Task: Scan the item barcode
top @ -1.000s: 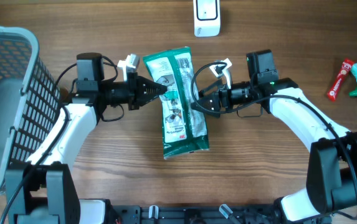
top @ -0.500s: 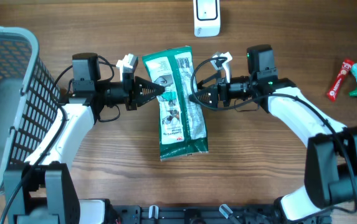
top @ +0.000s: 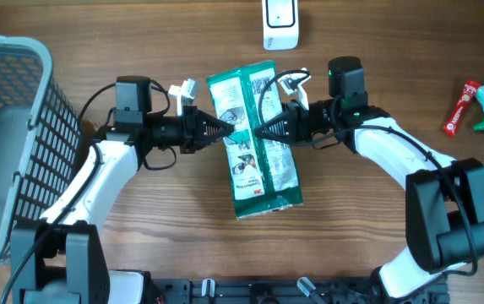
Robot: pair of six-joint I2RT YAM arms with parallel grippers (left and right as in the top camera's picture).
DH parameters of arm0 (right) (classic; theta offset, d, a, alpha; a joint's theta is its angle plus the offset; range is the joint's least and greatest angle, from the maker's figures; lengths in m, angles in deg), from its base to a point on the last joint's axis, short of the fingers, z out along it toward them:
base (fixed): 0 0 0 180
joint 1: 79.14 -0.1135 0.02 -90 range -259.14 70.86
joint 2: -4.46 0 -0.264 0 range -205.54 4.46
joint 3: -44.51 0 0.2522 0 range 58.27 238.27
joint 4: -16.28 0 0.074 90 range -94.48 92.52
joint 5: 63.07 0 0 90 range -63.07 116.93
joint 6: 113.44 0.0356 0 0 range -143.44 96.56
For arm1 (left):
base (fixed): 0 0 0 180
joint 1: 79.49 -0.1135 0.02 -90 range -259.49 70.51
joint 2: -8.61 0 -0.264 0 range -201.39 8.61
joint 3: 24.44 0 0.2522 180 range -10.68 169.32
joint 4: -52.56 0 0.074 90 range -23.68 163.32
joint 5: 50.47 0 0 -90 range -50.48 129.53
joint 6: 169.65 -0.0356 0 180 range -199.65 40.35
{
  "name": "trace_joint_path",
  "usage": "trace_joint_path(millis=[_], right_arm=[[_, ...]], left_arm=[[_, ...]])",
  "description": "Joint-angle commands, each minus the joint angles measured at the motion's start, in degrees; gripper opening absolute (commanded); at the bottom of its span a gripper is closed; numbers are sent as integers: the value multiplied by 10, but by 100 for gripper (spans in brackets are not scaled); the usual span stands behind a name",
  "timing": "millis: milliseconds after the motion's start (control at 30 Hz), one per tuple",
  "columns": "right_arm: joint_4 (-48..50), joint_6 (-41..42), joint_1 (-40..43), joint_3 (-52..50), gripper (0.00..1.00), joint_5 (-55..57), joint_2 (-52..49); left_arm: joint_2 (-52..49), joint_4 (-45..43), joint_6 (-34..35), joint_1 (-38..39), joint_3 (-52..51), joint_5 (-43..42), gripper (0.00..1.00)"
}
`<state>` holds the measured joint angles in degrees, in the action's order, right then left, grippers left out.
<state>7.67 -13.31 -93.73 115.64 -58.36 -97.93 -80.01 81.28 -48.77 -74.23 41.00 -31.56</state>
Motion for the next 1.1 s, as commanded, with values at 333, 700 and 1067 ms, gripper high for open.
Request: trace_joint_path(millis=[333, 700, 1067], right_arm=[[-148, -51, -2, 0, 5, 182, -9], [-234, -104, -2, 0, 5, 234, 20], [-207, -122, -2, 0, 5, 58, 20]], left_arm=[[-2, 38, -22, 1, 0, 138, 93], [-2, 112, -19, 11, 0, 317, 99], [-2, 24, -22, 53, 0, 230, 78]])
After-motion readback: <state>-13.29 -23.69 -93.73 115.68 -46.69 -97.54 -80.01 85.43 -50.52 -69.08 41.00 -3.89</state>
